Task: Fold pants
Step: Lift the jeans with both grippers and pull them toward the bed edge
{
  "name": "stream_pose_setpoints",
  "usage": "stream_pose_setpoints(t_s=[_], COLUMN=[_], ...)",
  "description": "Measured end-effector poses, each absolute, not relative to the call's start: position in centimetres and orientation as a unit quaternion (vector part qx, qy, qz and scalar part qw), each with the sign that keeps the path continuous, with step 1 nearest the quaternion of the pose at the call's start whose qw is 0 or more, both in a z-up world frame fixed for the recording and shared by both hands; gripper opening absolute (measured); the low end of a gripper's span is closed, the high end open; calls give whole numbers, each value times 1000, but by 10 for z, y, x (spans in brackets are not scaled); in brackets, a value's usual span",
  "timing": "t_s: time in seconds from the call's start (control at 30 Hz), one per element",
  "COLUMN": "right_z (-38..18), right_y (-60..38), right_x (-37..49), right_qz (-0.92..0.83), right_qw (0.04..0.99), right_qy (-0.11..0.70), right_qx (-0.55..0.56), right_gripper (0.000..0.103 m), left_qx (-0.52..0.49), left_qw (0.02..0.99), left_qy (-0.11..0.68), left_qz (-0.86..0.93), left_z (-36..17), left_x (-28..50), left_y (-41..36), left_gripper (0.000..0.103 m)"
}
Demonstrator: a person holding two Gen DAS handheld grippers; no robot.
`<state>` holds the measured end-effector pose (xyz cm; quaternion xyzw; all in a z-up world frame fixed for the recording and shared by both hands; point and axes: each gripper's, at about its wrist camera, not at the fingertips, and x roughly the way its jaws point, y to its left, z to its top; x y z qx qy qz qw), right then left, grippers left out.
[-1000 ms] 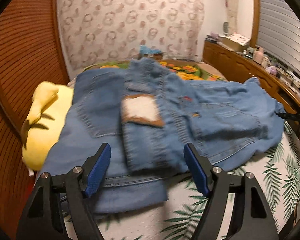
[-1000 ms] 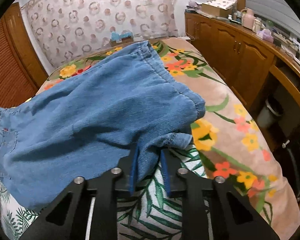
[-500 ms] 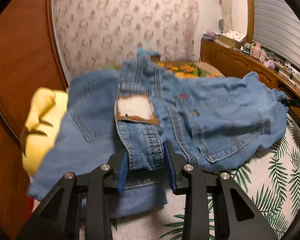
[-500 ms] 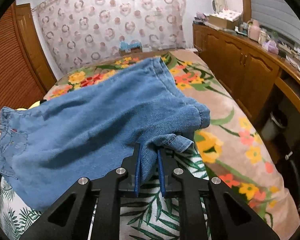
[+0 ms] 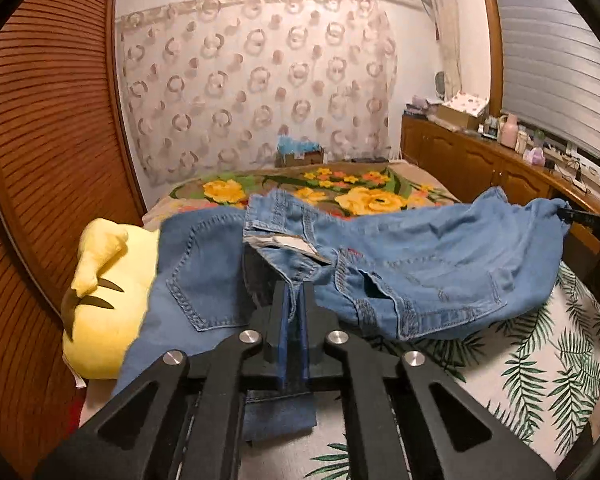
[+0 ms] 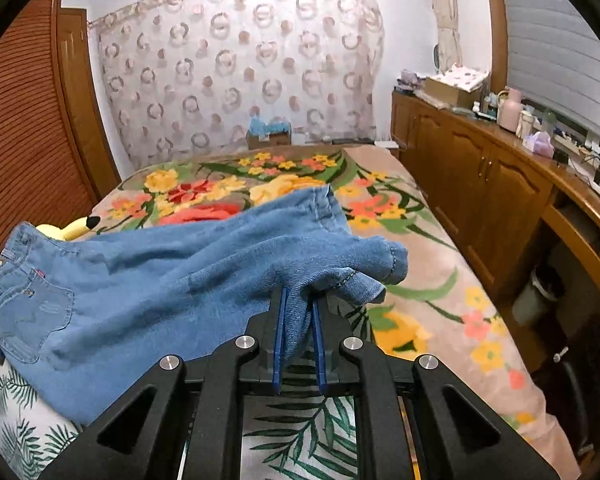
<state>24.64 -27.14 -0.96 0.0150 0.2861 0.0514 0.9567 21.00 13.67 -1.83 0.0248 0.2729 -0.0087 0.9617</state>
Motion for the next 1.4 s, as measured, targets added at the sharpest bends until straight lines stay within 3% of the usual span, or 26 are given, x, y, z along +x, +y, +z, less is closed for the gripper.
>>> stream_pose_setpoints(t_s=[0.87, 1.4], right_z=[1, -78], right_y=[-280, -311], right_x=[124, 94], right_qz=[71, 110], right_qw=[972, 948], right_qy=[225, 296], right_qx=[-18, 40], right_gripper=[10, 10], left_qx=[11, -4], left_qw=[977, 954], left_qy=[212, 298], left_qz=[-24, -15], left_z=[23, -42], left_x=[85, 52], left_y=[149, 155], left_gripper=[3, 3])
